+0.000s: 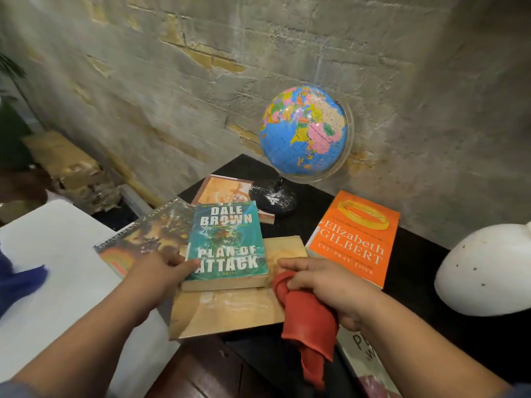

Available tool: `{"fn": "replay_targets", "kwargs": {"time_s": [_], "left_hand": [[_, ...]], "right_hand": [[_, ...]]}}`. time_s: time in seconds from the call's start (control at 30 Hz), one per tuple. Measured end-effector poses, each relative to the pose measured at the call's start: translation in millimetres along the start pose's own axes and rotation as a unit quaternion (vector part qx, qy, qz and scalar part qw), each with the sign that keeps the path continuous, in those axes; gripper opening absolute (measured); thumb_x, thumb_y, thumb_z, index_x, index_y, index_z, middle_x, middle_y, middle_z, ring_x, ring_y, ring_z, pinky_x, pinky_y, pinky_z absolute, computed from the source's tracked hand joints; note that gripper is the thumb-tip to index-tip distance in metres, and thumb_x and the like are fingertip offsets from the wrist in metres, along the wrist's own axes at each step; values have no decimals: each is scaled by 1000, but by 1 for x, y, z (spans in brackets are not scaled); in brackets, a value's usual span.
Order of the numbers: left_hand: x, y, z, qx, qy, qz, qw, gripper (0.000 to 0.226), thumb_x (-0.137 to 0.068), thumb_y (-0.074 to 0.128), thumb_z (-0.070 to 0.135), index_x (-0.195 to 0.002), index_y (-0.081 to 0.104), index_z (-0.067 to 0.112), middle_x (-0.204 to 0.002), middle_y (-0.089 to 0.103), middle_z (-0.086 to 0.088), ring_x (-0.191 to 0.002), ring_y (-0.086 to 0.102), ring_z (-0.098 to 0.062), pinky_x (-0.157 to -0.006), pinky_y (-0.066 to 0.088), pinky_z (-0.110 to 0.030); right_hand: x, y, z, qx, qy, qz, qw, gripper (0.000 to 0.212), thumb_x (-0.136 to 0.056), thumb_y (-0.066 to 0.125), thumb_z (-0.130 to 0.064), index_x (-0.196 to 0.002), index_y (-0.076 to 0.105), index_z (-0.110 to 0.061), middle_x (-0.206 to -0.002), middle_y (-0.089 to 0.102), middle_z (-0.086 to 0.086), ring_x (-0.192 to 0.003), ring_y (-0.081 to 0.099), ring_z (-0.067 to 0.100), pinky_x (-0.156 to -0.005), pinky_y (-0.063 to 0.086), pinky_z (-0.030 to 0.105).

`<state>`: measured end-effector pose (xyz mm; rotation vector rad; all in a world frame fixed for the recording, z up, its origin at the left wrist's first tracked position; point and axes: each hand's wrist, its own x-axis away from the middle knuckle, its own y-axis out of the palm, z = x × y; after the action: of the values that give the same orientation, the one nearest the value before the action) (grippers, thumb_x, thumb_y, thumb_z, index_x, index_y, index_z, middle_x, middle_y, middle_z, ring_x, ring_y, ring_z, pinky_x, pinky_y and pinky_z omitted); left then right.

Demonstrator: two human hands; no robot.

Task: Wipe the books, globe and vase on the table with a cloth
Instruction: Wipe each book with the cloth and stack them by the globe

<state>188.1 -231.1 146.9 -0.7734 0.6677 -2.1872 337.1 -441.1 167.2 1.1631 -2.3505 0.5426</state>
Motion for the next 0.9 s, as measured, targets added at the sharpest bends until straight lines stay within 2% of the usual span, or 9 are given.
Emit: {"fn": "replay_targets", "kwargs": {"time_s": [0.07,0.13,0.23,0.3,0.43,0.53,0.63,0.73,0.9], "left_hand": [[0,2,0,84,-38,-28,995,28,-81,71,37,-84,66,10,-63,57,-3,-52,48,-15,-45,36,-24],[0,4,0,206,-73,-71,973,33,-81,72,29,-98,64,2,-63,58,-8,-51,49,-17,-41,41,-24],[-5,7,-2,379,-117,-103,912,22,-88,63,13,-103,57,-1,-93,66,-23,-70,66,-29,-48,58,-28],[-12,4,-5,423,-126,-61,895,14,-92,58,11,-99,56,0,-94,65,-24,-72,67,-32,-45,57,-28],[-42,-33,-18,457,-103,46,882,17,-96,52,18,-106,55,4,-89,63,-18,-58,68,-21,-42,54,-22],[-61,-67,-31,385,-105,21,917,19,-96,52,22,-104,59,5,-79,68,-14,-49,66,-12,-47,55,-19],[-78,-83,-44,252,-142,-15,957,22,-95,55,23,-104,63,4,-81,69,-15,-66,64,-21,-51,56,-22],[-94,-78,-55,51,-107,81,990,35,-93,59,29,-122,62,10,-105,65,-17,-93,61,-33,-85,54,-43],[-79,-61,-48,-100,-29,191,976,46,-89,59,37,-131,55,18,-126,53,-20,-105,56,-38,-85,51,-48]], "right_hand": [[-2,6,-1,29,-9,-15,999,44,-84,59,-1,-120,65,-26,-111,66,-7,-97,62,10,-87,50,19],[-3,7,1,55,-19,-11,998,47,-83,61,-3,-124,63,-27,-118,65,-6,-107,60,12,-100,46,26],[-1,3,3,50,-23,-14,998,42,-84,61,-4,-116,68,-29,-113,67,-5,-96,62,11,-82,50,21],[2,-3,5,39,-20,-8,999,38,-85,61,-4,-113,70,-28,-110,68,-2,-86,63,11,-69,48,18],[10,-17,13,12,-17,12,1000,35,-86,60,-4,-109,72,-27,-109,69,1,-79,64,13,-62,49,19],[14,-26,17,-12,-12,25,1000,33,-86,60,-2,-106,73,-25,-108,70,2,-81,67,16,-61,51,20],[17,-28,18,-8,-12,32,999,32,-87,60,-3,-105,73,-26,-109,69,0,-86,67,18,-62,51,20],[17,-30,19,1,-17,50,999,31,-86,61,-4,-104,73,-27,-110,69,2,-89,67,21,-67,53,25],[16,-40,23,17,1,102,995,26,-84,63,-8,-95,74,-28,-100,72,8,-92,68,30,-85,55,44]]}}
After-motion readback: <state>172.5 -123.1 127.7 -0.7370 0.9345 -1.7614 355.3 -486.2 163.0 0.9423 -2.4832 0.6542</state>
